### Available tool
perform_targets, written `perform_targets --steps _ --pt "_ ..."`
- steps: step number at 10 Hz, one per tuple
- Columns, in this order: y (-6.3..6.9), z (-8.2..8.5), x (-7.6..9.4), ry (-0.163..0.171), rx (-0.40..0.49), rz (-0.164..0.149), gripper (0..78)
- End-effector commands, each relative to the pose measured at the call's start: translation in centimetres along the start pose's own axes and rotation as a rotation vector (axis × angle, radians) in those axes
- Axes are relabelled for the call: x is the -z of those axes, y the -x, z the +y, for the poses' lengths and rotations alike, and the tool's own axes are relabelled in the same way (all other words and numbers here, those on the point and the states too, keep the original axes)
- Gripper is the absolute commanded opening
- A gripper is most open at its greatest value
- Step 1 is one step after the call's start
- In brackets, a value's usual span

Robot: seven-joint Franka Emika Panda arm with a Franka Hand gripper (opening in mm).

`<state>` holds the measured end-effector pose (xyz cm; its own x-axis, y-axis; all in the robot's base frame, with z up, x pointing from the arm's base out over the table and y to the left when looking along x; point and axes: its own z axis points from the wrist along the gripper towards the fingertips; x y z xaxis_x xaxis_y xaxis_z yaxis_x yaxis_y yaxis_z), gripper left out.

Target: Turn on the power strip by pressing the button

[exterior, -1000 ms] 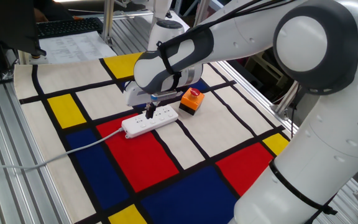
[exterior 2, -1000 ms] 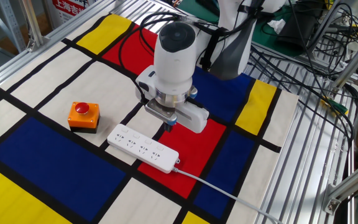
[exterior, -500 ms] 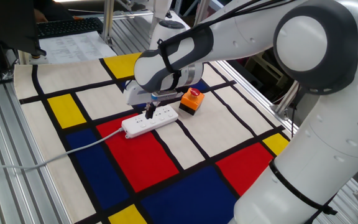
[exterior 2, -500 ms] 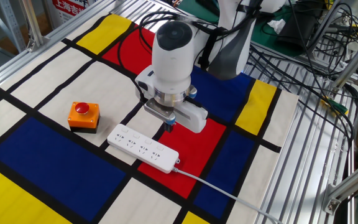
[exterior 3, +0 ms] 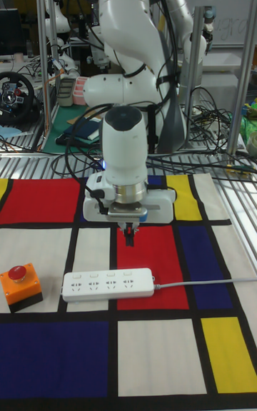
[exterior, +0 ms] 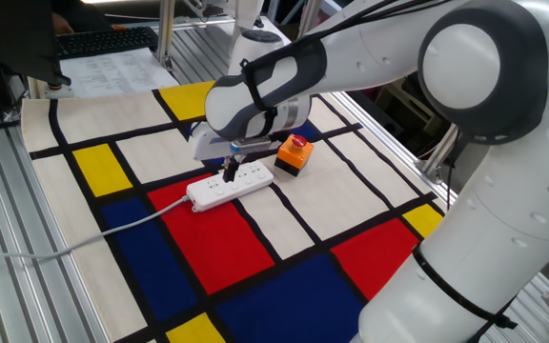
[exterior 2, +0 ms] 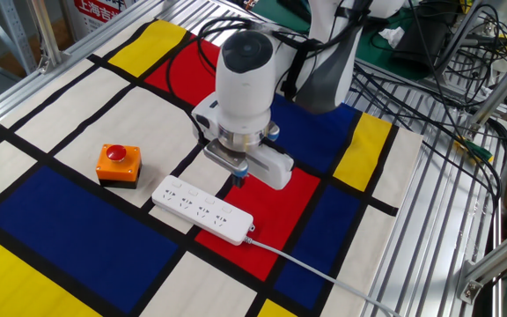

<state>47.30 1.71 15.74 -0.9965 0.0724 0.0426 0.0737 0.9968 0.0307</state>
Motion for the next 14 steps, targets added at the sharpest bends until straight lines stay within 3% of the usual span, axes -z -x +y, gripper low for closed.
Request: perform_targets --steps 1,5,8,10,12,14 --pt "1.2 0.4 -1.5 0.01 0.006 -0.04 0.0" --pt "3.3 0.7 -1.2 0.001 0.015 -0.01 0.0" --pt "4.3 0.8 -2.6 -0.006 0.013 0.032 0.0" --pt "4.9 0.8 -3.1 -0.006 0.022 0.038 0.0" --pt "5.0 0.8 -4.0 -0.041 0.036 0.09 0.0" --pt "4.7 0.7 -4.4 -0.046 0.035 0.099 0.0"
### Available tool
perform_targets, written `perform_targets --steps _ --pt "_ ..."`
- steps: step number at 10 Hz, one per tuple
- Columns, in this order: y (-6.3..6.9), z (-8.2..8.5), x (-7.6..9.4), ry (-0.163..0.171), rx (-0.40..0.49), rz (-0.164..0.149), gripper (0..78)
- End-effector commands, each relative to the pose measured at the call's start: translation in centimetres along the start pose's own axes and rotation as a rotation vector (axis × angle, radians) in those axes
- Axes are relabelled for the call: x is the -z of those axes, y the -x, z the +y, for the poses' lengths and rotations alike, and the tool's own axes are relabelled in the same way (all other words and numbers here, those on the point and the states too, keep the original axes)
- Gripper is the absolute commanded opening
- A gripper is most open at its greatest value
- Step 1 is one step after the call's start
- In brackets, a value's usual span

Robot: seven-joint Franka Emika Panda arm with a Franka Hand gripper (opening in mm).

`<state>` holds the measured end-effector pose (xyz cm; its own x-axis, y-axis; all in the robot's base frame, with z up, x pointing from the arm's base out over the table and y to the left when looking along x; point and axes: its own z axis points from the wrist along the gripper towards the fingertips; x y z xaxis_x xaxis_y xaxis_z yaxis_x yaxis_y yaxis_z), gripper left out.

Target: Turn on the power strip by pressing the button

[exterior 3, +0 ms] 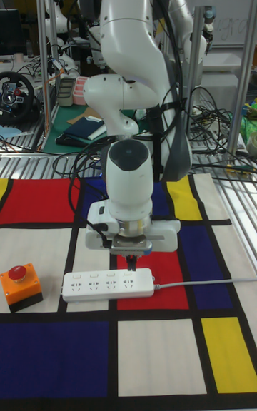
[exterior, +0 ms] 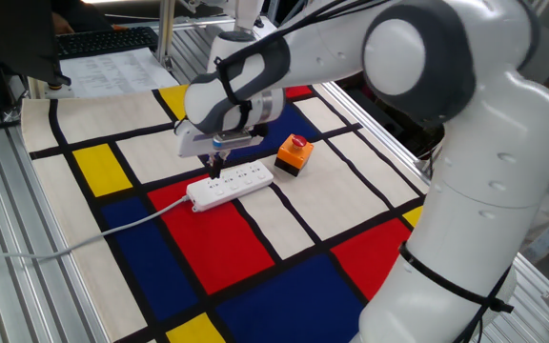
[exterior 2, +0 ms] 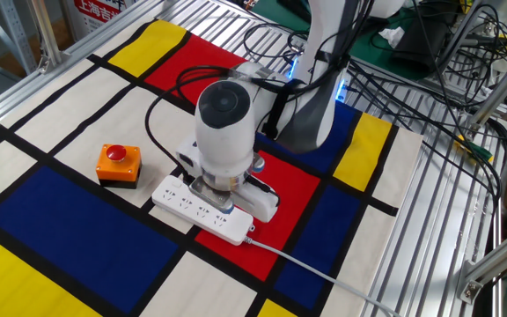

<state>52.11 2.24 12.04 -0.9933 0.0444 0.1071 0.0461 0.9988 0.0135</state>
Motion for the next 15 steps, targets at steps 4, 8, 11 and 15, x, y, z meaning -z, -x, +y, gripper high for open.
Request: perform_targets --steps 4,8,11,15 --pt "-0.5 -1.7 -2.9 -0.023 0.053 0.075 0.0" --pt "-0.4 -1.8 -3.4 -0.032 0.07 0.108 0.0" --pt "-0.5 -1.5 -3.2 -0.056 0.081 0.164 0.0" --pt "-0.8 -0.6 -2.7 -0.057 0.071 0.207 0.0"
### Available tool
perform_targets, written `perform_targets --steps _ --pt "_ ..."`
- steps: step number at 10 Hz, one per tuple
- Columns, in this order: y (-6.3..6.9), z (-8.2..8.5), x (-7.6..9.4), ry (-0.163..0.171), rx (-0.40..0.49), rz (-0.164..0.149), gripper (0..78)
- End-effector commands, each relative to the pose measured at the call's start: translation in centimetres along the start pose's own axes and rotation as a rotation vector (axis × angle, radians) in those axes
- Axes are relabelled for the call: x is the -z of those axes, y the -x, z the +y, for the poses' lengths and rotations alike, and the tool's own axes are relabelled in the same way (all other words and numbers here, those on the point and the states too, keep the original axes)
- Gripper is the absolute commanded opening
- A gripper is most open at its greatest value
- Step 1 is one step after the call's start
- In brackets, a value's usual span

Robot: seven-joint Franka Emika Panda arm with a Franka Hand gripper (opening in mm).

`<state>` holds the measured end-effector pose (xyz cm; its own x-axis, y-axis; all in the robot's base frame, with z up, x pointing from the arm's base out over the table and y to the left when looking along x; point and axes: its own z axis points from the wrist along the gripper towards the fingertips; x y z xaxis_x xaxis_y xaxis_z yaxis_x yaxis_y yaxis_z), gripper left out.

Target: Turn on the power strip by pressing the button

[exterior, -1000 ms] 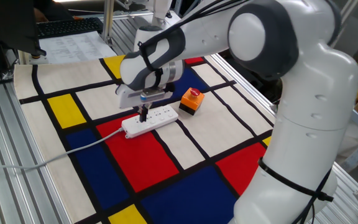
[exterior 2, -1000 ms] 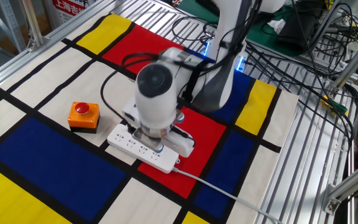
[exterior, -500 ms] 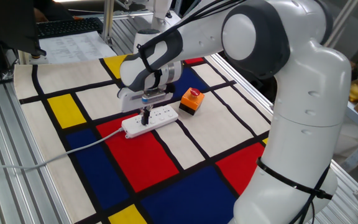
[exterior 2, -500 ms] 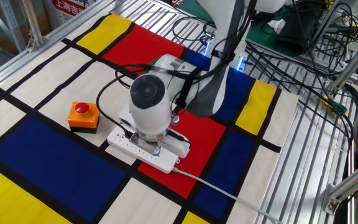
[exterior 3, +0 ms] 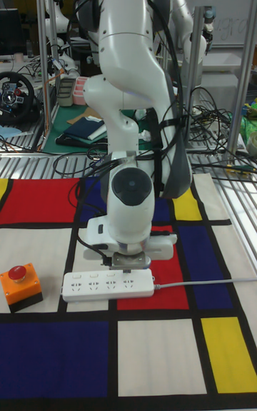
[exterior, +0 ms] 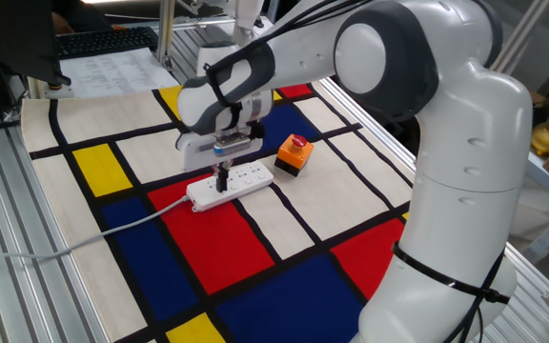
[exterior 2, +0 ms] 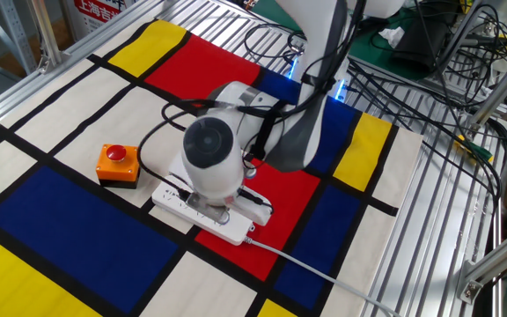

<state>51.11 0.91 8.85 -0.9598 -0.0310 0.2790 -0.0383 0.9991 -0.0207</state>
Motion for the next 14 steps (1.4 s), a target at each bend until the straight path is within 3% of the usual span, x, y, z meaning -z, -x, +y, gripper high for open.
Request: perform_targets --steps 1,6,9,14 --pt "-0.2 0.8 0.2 -0.006 0.0 0.034 0.0" --pt "0.2 0.8 0.1 -0.015 0.014 0.038 0.0" --pt "0.4 0.7 -0.4 -0.042 0.022 0.068 0.0" --pt "0.4 0.6 -1.0 -0.04 0.026 0.083 0.0"
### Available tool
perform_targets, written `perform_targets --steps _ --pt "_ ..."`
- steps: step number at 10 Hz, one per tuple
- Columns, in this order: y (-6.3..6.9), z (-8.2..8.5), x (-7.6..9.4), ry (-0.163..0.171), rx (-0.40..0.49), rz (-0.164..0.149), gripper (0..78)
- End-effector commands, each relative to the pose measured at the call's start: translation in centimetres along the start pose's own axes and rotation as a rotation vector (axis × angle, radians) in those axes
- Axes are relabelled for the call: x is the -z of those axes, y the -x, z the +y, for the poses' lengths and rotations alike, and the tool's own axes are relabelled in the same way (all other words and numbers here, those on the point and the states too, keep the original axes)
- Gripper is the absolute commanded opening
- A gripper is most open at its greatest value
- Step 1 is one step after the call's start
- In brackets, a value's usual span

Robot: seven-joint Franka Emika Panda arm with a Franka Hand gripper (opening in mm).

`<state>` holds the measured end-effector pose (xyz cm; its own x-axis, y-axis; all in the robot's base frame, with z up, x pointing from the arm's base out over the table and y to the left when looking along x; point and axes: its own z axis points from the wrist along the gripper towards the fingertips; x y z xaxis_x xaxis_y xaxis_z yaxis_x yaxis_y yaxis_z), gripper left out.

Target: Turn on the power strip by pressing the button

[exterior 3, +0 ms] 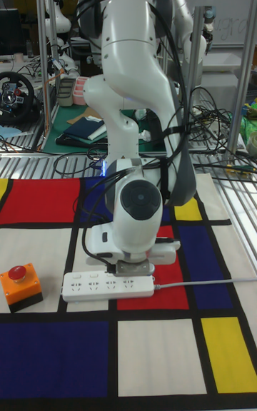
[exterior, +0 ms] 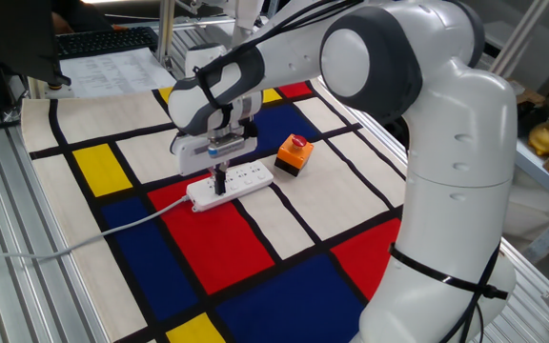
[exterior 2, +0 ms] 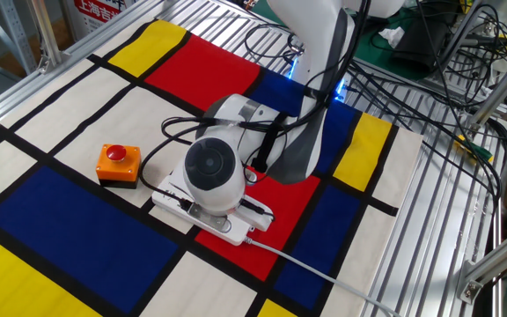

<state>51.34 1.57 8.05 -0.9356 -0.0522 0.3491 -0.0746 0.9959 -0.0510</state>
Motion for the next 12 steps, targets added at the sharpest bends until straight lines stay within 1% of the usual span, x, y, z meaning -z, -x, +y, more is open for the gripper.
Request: perform_targets --steps 1,2,4,6,7,9,12 --pt "0.1 0.0 -0.5 0.001 -0.006 0.032 0.0" --pt "0.2 -0.1 -1.2 0.004 -0.015 0.063 0.0" --pt "0.4 -0.2 -2.2 0.002 -0.021 0.086 0.0" --pt "0.4 -0.3 -2.9 -0.002 -0.027 0.09 0.0" --pt "0.4 -0.4 -3.0 -0.008 -0.03 0.102 0.0" --pt "0.4 -0.4 -3.0 -0.008 -0.03 0.104 0.0" --pt "0.3 -0.2 -2.7 -0.005 -0.038 0.123 0.0"
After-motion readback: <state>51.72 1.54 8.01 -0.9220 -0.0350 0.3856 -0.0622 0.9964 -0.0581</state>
